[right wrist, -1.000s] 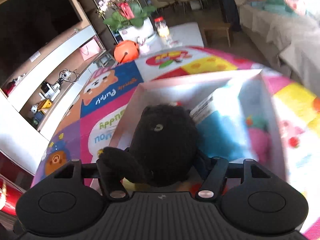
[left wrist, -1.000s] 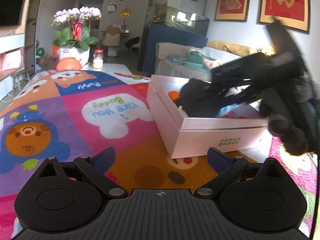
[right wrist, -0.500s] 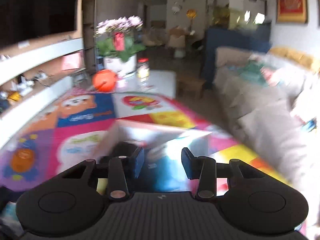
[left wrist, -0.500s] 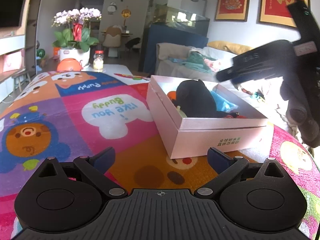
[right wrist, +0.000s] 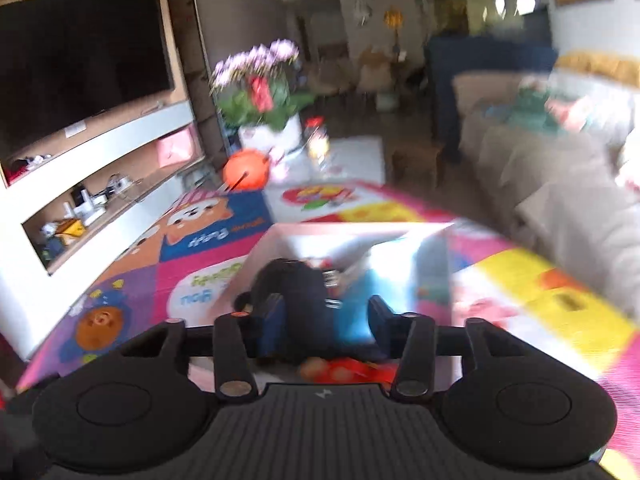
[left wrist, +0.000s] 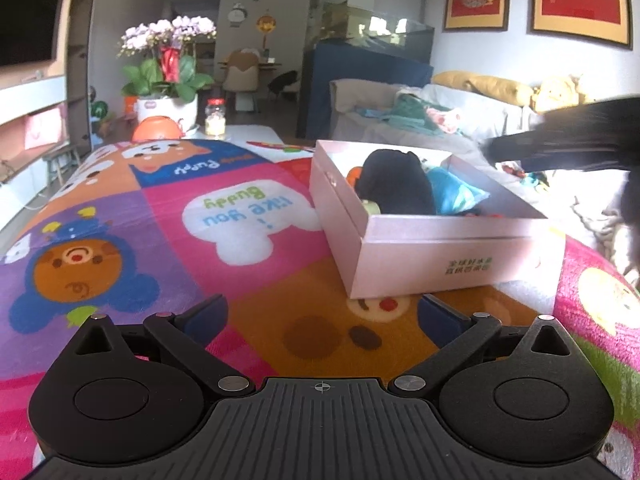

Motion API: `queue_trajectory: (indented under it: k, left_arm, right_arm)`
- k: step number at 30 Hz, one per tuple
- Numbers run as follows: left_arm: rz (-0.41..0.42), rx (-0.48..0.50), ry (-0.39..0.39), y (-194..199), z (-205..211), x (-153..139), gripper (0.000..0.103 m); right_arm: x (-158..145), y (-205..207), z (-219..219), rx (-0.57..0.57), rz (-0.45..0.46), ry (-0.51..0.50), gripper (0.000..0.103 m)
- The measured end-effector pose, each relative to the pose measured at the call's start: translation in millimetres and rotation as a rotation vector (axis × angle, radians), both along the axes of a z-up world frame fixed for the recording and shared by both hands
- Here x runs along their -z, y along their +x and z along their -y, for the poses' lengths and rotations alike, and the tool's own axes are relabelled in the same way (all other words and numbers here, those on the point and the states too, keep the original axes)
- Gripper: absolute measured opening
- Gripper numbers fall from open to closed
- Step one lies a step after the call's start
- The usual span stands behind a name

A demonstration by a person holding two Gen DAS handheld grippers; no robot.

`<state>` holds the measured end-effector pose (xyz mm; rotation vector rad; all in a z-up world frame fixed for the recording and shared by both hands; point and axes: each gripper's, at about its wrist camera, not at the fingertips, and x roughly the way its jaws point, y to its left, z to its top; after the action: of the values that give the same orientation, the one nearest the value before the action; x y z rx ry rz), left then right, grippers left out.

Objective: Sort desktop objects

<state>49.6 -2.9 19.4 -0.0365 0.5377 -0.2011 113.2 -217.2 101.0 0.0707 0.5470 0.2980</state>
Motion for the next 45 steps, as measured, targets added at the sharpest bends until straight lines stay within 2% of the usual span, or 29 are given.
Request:
queue_trajectory:
  k: [4, 5, 8, 11, 14, 16, 19, 24, 27, 28, 45]
  left_arm:
    - [-0.029, -0.025, 0.029, -16.4, 11.4, 2.2, 0.103]
    - [-0.036, -0.038, 0.043, -20.2, 14.2, 3.1, 0.103]
    - [-0.06, -0.112, 0.098, -28.7, 25.2, 5.4, 0.103]
    - [-0.1, -0.217, 0.164, -29.4, 32.2, 8.8, 0.103]
    - [-0.138, -0.269, 0.171, -26.2, 35.4, 11.8, 0.103]
    - [-0.137, -0.272, 0.168, -26.4, 37.2, 11.7, 0.103]
    - [-0.14, -0.283, 0.162, -24.3, 40.1, 12.0, 0.103]
    - [-0.144, -0.29, 0.147, -21.7, 39.1, 12.7, 0.103]
    - [-0.156, -0.286, 0.091, -21.9, 31.9, 13.7, 0.103]
    - [-0.157, -0.285, 0.092, -21.8, 32.5, 14.0, 0.103]
    - [-0.157, -0.287, 0.1, -26.7, 30.4, 14.2, 0.103]
  right_arm:
    - [3.1, -51.5, 16.9, 0.023, 0.051, -0.054, 0.077]
    - [8.4, -62.8, 19.2, 0.021, 0.039, -0.051, 0.087]
    - [32.2, -86.6, 20.5, 0.03, -0.045, -0.013, 0.103]
    - [56.9, -96.5, 15.1, 0.035, -0.138, -0.019, 0.103]
    - [77.4, -93.0, -0.2, 0.029, -0.214, -0.094, 0.103]
    - [80.7, -94.1, -10.3, 0.025, -0.185, -0.168, 0.103]
    - [81.6, -85.7, -15.8, 0.02, -0.182, -0.209, 0.103]
    - [84.9, -70.1, -12.9, 0.069, -0.185, -0.191, 0.103]
    - [89.2, -75.6, -16.2, 0.081, -0.138, -0.182, 0.103]
    - [90.8, -79.1, -16.1, 0.074, -0.117, -0.186, 0.103]
    - [89.9, -77.7, -18.3, 0.073, -0.121, -0.178, 0.103]
